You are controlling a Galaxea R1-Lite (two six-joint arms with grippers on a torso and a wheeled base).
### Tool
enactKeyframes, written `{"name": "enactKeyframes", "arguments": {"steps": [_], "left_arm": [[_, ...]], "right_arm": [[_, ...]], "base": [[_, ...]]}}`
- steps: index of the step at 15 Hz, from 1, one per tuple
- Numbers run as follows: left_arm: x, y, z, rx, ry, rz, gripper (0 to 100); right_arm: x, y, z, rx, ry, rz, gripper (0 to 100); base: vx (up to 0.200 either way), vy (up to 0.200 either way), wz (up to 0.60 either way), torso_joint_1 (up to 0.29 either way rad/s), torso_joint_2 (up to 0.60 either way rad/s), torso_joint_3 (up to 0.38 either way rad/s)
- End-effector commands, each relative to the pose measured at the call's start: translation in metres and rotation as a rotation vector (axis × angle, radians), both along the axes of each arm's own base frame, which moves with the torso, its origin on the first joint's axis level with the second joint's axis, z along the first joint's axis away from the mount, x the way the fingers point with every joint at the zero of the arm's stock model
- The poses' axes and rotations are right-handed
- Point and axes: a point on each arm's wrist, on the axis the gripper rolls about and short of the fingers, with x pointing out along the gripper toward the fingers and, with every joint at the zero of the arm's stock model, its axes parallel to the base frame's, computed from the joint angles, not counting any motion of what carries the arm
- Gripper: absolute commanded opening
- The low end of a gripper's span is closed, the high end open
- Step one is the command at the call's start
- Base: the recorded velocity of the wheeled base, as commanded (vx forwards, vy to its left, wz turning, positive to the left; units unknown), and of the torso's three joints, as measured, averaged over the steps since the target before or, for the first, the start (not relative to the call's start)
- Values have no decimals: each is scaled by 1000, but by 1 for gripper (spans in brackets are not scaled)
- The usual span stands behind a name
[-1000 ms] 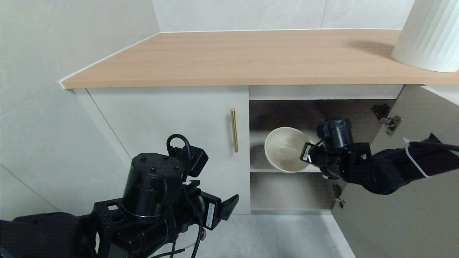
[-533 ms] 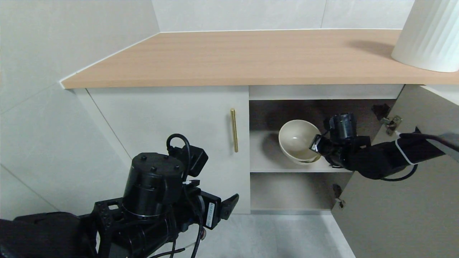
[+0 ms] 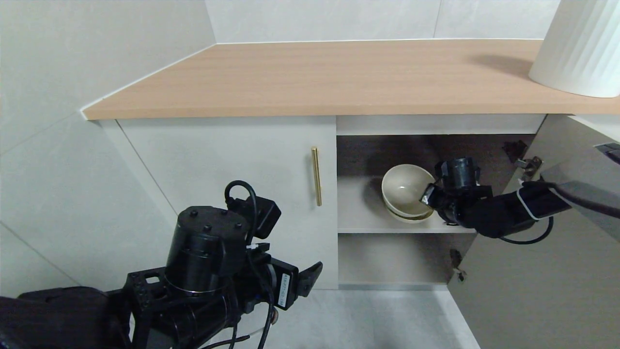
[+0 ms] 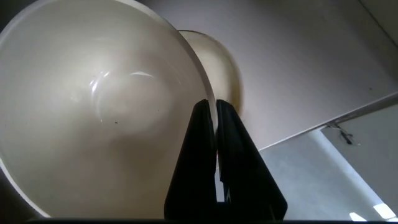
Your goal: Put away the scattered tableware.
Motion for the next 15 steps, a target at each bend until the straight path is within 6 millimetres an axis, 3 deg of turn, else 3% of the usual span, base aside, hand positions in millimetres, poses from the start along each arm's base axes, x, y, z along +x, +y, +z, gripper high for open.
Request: {"name": "enactKeyframes", "arguments": {"steps": [1,11,12,15], "left_arm": [[0,0,0,-2,1,2,100],[0,0,0,-2,1,2,100],[0,0,0,0,0,0,100],[0,0,0,-2,1,2,100]], "right_arm": [[6,-3,-9,-8,12,-17,0],[7,-4,-9,-13,9,-30,0],[7,-4,-9,-13,9,-30,100],[5,0,-8,-14,12,-19,100]], "base": [[0,0,0,0,0,0],[0,0,0,0,0,0],[0,0,0,0,0,0],[0,0,0,0,0,0]]}}
